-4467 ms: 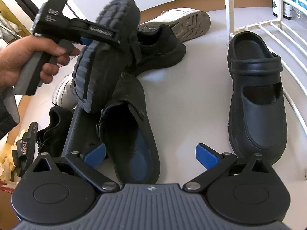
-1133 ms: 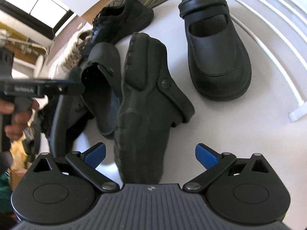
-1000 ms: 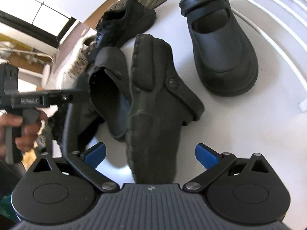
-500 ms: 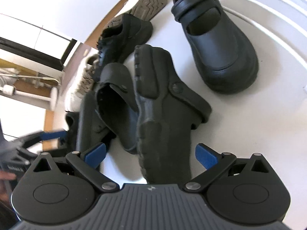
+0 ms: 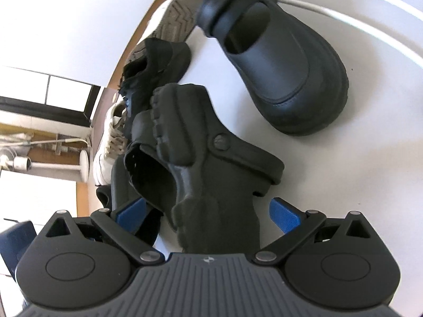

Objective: Organize scattered shoes
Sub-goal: 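Lower the black-soled shoe beside the black clog and open the left tool, then close the right tool on the heel strap of the black clog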

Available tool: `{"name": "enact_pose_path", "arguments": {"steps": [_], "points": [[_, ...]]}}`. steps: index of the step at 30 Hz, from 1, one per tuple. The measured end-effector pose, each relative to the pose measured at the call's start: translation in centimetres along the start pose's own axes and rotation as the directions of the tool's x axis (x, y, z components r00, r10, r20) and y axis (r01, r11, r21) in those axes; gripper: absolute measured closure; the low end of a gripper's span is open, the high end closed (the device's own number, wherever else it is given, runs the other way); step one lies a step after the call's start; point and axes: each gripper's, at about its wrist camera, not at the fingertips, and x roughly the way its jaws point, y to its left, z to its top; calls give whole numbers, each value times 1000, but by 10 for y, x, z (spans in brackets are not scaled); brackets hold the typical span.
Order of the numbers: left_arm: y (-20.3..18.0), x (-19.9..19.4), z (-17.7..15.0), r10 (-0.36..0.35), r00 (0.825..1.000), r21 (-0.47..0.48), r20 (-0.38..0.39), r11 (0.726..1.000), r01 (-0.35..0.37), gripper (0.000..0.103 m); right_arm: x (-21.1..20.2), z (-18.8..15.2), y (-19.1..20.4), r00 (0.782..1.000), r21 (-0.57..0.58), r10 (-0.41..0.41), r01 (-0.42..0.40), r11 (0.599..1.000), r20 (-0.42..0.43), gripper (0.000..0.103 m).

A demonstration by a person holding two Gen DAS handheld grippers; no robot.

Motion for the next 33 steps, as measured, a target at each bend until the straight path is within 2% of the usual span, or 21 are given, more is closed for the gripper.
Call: {"name": "enact_pose_path", "arguments": {"steps": [7,13,19,20,22,23,29,31,33], "points": [[-6,4,-4,-7,1000,15,-16,1000,8,8,19,3,-16,1000,79,31,-31,996,-3,1],[-6,7,-6,-15,1000,10,-23,1000,15,8,31,1,-22,1000,85,16,-14,996,-25,1],[-4,11,-10,-17,999,0,-38,1000,17,8,49,2,-30,997,94,63,-57,994,-52,1],[-3,12,-11,-16,999,-1,-40,1000,16,8,51,2,-31,996,100,75,-70,993,-51,2],[-2,13,-11,-17,999,-6,-44,1000,17,8,52,2,-33,994,108,95,-90,990,-47,12],[-2,14,-12,-18,999,-8,-46,1000,18,8,52,3,-32,994,113,95,-89,990,-46,13],[-4,15,-12,-20,999,-3,-47,1000,20,8,42,3,-9,999,39,23,-22,999,-31,21],[-5,14,-12,-20,999,0,-46,1000,20,8,34,-1,14,998,-84,-57,56,995,-6,22],[-6,15,-12,-20,999,1,-46,1000,20,8,29,-5,34,993,-200,-120,120,972,11,22]]}}
